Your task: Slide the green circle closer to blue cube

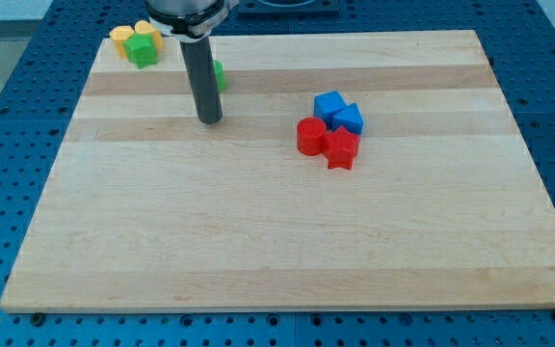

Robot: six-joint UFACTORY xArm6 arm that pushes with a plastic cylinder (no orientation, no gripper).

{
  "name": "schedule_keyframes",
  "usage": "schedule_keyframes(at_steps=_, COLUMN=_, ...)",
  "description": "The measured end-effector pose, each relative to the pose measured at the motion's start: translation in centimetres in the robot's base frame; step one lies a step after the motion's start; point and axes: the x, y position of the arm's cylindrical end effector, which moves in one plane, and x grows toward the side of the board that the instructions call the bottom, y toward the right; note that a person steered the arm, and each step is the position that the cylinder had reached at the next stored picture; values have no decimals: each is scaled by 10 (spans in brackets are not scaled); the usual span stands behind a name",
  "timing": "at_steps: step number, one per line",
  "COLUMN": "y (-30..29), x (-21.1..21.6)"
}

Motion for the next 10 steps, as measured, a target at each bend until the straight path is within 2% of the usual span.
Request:
schedule_keyframes(at_steps=2, y=-29, x=-6)
schedule_keyframes(at_steps=3, y=-73, x=-6)
schedule_keyframes(at_steps=4, y=-119, x=-27)
schedule_keyframes(at_steps=5, y=-125, x=-71)
schedule_keyframes(at_steps=8, y=0, x=-82)
schedule_keyframes(at_steps=10, y=29, x=-81)
